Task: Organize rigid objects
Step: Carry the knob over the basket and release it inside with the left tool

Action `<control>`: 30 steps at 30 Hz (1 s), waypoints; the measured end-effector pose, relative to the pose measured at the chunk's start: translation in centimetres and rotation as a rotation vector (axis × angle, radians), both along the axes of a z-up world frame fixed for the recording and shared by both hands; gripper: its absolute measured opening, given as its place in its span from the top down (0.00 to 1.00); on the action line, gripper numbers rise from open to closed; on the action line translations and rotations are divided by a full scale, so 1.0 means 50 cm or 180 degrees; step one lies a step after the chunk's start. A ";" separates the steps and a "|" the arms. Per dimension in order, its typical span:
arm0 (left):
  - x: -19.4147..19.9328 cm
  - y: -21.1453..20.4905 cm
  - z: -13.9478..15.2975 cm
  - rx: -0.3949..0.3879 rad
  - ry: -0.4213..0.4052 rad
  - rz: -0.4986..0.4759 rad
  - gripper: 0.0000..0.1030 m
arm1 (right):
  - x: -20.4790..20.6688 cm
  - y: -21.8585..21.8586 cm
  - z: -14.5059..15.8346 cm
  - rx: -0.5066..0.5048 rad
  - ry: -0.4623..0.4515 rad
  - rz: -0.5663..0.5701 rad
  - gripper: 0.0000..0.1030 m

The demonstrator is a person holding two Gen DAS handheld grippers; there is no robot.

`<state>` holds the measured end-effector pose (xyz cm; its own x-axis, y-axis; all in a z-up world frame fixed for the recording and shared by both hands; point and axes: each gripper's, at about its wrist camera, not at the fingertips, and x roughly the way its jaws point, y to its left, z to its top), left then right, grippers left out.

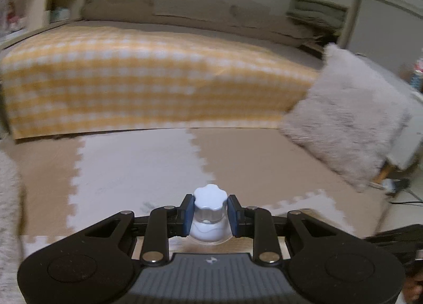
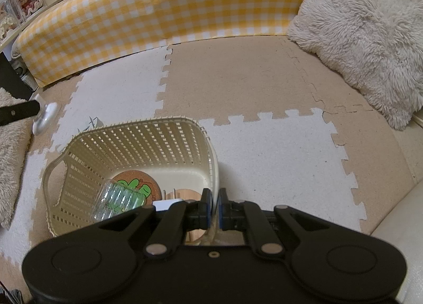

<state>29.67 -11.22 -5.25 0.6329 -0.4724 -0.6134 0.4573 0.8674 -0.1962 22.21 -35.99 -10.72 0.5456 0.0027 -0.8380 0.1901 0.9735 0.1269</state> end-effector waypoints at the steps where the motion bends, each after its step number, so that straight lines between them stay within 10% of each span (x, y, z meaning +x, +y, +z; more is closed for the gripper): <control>1: -0.008 -0.015 0.002 -0.0038 0.0021 -0.0087 0.72 | 0.000 0.000 0.000 -0.0002 -0.0001 0.0002 0.94; 20: -0.027 -0.145 -0.122 -0.0397 0.0537 -0.0413 0.72 | -0.001 0.002 -0.001 -0.0029 0.0009 0.0014 0.94; 30: -0.021 -0.150 -0.125 -0.0050 0.0622 -0.0438 0.65 | 0.000 0.002 -0.001 -0.0036 0.0012 0.0017 0.94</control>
